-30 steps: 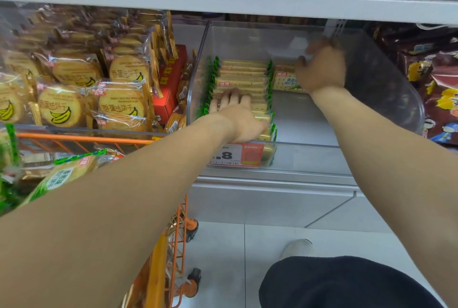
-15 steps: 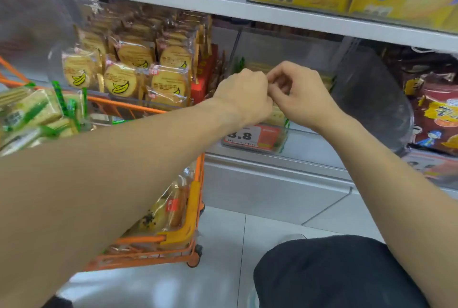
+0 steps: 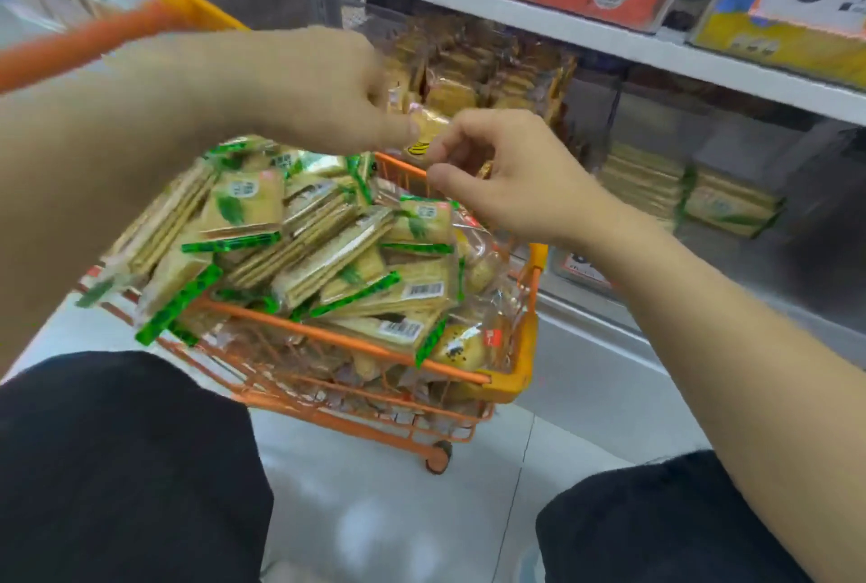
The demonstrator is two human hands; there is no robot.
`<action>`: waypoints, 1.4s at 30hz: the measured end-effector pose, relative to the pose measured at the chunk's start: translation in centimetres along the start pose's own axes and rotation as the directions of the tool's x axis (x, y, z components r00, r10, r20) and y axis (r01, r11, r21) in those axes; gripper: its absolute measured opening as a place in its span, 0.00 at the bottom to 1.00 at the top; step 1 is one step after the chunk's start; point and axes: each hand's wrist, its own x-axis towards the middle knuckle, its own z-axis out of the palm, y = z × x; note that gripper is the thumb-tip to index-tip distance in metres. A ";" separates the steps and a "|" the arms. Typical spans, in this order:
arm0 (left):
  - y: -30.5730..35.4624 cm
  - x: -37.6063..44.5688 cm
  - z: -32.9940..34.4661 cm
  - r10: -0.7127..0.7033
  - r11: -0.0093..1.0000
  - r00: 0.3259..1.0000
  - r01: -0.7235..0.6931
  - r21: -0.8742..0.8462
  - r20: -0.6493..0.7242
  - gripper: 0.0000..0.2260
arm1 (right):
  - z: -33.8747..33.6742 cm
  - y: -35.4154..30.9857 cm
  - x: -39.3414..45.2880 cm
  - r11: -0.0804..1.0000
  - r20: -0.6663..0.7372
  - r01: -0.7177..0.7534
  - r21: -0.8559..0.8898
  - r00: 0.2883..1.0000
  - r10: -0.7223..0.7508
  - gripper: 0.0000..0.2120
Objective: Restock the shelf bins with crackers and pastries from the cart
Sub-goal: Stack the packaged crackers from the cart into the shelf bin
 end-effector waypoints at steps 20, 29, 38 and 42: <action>-11.3 -6.7 4.3 -0.308 0.947 0.934 0.319 -0.037 0.182 0.21 | 10.0 -5.9 5.0 0.958 0.400 0.172 -0.231 0.914 -0.068 0.32; -10.2 -6.1 6.2 -0.344 0.891 0.932 0.362 -0.273 0.112 0.21 | 8.6 -5.1 4.2 0.965 0.384 0.141 -0.220 0.922 -0.048 0.29; -9.1 -5.7 6.9 -0.441 0.775 0.897 0.391 -0.497 0.018 0.22 | 7.9 -3.3 3.9 0.972 0.236 0.130 -0.198 0.968 -0.081 0.24; -8.3 -5.5 7.4 -0.415 0.751 0.885 0.201 -0.629 -0.213 0.26 | 7.9 -3.1 3.9 0.988 0.081 0.121 -0.095 0.990 -0.113 0.19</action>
